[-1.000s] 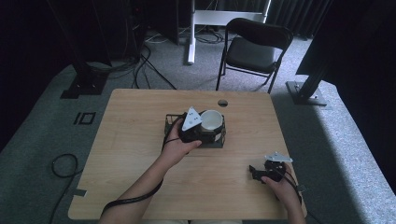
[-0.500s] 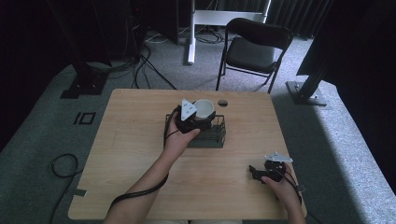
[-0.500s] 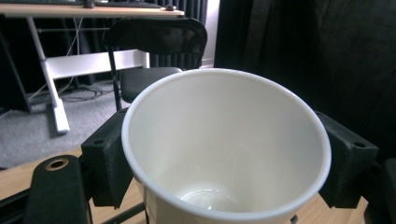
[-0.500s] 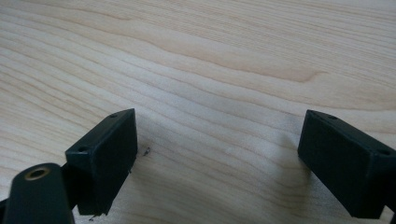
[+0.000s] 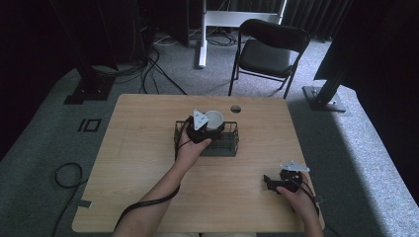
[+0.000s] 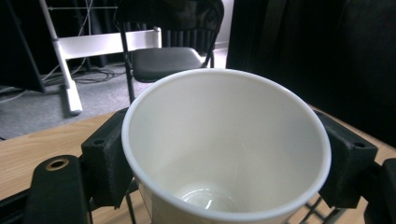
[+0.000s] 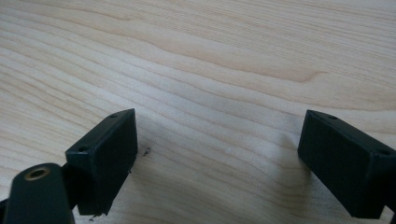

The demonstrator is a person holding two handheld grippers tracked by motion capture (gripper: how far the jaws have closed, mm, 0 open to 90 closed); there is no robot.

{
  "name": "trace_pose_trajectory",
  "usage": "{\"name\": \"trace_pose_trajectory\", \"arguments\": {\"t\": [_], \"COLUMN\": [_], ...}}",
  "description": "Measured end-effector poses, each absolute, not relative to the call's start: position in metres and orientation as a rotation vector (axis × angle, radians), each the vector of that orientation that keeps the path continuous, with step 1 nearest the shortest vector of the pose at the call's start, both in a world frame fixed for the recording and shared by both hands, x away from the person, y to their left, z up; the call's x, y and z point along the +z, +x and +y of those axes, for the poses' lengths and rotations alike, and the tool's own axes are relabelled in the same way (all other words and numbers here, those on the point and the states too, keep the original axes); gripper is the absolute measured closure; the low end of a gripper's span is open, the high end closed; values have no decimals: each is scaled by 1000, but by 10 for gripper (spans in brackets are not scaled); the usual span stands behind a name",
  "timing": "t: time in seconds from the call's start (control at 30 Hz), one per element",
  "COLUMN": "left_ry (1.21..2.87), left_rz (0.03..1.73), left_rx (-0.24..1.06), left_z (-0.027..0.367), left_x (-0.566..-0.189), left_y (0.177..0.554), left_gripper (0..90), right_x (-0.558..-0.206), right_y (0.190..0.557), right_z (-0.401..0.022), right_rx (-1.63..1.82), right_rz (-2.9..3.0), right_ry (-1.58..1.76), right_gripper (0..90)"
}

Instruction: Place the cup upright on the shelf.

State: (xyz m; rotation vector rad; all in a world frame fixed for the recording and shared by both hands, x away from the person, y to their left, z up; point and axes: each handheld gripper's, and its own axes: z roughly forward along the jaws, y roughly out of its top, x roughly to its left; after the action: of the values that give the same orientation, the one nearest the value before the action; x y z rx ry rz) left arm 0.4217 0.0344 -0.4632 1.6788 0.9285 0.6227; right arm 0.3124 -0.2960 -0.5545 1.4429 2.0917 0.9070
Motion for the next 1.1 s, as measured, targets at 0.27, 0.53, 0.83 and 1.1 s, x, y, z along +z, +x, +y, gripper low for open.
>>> {"name": "trace_pose_trajectory", "arguments": {"t": [0.27, 0.53, 0.83, 1.1], "left_ry": [1713, 1746, 1818, 1810], "left_rz": [915, 894, 876, 886], "left_rx": [601, 633, 625, 616], "left_z": [31, 27, 25, 35], "left_x": [-475, -477, -471, -468], "left_y": [422, 422, 421, 416], "left_gripper": [204, 203, 112, 106], "right_x": [-555, -554, -555, -555], "right_y": [312, 312, 312, 312], "right_z": [-296, -296, -296, -296], "right_rx": [907, 906, 906, 906], "right_rz": [2092, 2092, 2092, 2092], "right_ry": [1443, 1443, 1443, 1443], "right_gripper": [116, 116, 116, 116]}}
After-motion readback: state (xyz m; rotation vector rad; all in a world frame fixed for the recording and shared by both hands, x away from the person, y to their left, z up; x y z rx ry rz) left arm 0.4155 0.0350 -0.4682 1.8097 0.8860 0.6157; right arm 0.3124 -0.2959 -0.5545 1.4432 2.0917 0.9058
